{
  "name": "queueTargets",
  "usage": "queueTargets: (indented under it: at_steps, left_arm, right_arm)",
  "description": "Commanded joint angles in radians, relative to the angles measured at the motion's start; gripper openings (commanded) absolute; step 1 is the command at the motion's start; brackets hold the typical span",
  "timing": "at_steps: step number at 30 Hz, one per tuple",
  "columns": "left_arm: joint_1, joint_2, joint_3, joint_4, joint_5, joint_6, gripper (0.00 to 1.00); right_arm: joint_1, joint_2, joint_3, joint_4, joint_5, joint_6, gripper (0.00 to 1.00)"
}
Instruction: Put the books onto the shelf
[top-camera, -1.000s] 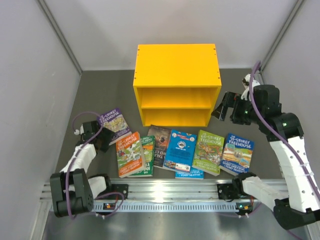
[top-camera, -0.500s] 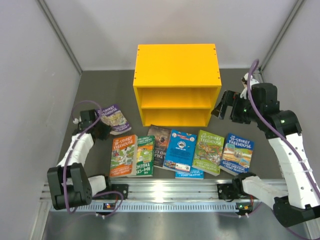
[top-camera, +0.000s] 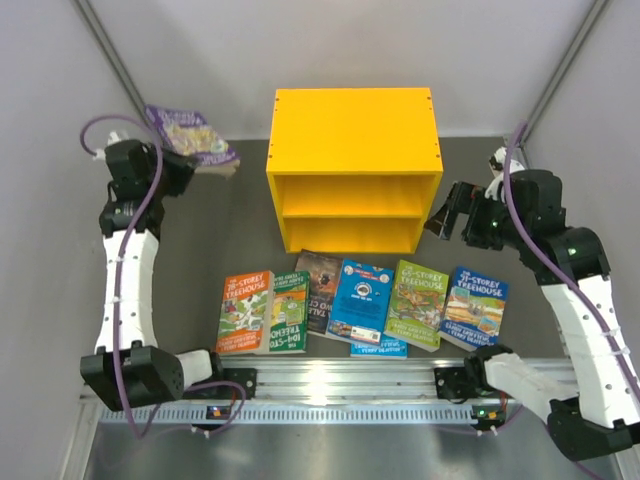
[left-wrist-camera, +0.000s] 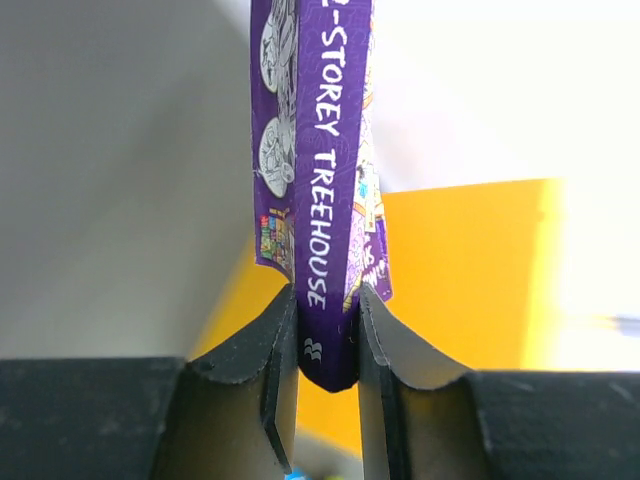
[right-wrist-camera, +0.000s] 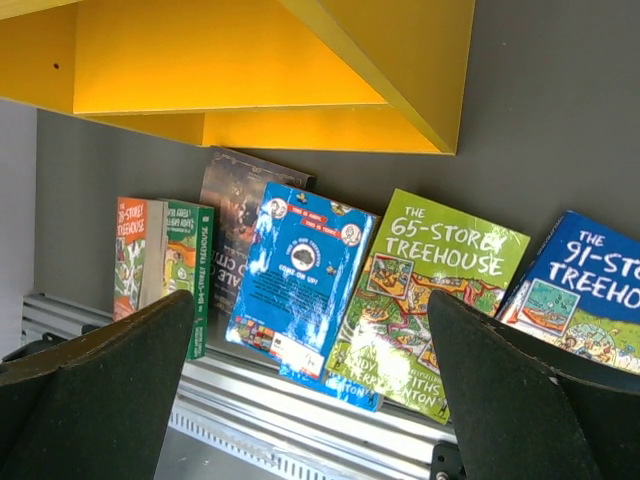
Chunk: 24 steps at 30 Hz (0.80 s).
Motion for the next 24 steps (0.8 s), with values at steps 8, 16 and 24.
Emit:
queueTargets:
  at_steps: [8,16,24]
  left_arm:
    - [-0.026,0.169,0.43,0.579,0.387,-0.26,0.0]
    - [-0.257,0.381,0.764,0.564,0.501,-0.34,0.0]
    - [-0.31,0.194,0.465,0.509,0.53,-0.45,0.0]
  right_arm:
    - [0.012,-0.097,0.015,0.015,0.028,0.022,1.0]
    - [0.011,-0.148,-0.044,0.018,0.025,0.054,0.99]
    - [0.012,-0.179,-0.054,0.013,0.046,0.06,1.0]
